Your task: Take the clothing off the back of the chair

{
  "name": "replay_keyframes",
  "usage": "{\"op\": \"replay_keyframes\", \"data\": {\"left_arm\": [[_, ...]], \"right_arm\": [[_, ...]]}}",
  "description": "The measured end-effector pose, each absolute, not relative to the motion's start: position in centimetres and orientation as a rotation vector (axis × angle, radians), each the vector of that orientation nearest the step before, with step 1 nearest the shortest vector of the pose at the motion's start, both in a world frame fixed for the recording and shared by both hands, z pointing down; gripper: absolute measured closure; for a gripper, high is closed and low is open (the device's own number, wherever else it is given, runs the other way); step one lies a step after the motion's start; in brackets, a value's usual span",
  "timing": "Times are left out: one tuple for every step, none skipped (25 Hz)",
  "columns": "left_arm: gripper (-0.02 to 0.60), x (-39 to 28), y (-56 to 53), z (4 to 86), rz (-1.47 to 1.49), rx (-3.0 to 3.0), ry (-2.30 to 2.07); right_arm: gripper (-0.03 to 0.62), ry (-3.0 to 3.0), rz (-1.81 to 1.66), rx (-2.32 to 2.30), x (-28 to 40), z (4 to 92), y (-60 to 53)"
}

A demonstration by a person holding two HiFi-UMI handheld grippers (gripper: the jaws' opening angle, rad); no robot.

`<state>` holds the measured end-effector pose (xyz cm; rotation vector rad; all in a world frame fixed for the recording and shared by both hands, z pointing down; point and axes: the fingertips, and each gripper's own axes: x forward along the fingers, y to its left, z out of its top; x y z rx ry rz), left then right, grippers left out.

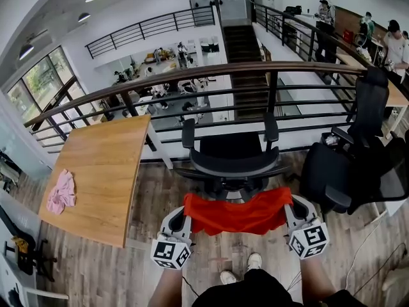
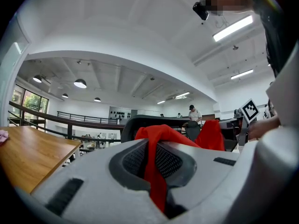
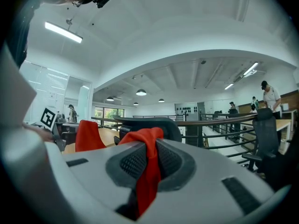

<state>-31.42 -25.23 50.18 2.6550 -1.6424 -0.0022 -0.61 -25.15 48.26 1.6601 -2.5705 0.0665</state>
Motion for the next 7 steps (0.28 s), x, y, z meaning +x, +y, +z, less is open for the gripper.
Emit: {"op": "replay_keyframes", "data": {"left_arm": [[0.551, -31.39, -25.21, 50.2, -0.003, 2.652, -1.641], [0.552, -31.41, -25.21, 50.2, -0.003, 2.651, -1.64], [0.552, -31.47, -25.24, 50.18, -0.003, 2.652, -1.639], [0.552, -31.53, -25.3, 50.14, -0.003, 2.653, -1.637], [0.552, -31.58, -25.36, 50.08, -0.005, 2.654, -1.635], [0.552, -31.63, -25.42, 50.0, -0.006, 2.654, -1.634], [0.552, -31.66, -25.48, 49.93, -0.008, 2.655, -1.632]], "right_arm": [[0.556, -2.57, 0.067, 1.659, -0.6, 48.25, -25.13], [0.556, -2.571, 0.067, 1.658, -0.63, 48.24, -25.11], [0.556, -2.571, 0.067, 1.658, -0.69, 48.24, -25.09], [0.556, -2.571, 0.068, 1.659, -0.75, 48.26, -25.09], [0.556, -2.571, 0.069, 1.661, -0.79, 48.3, -25.11], [0.556, -2.57, 0.071, 1.662, -0.82, 48.34, -25.12], [0.556, -2.569, 0.072, 1.663, -0.85, 48.38, -25.14]]}}
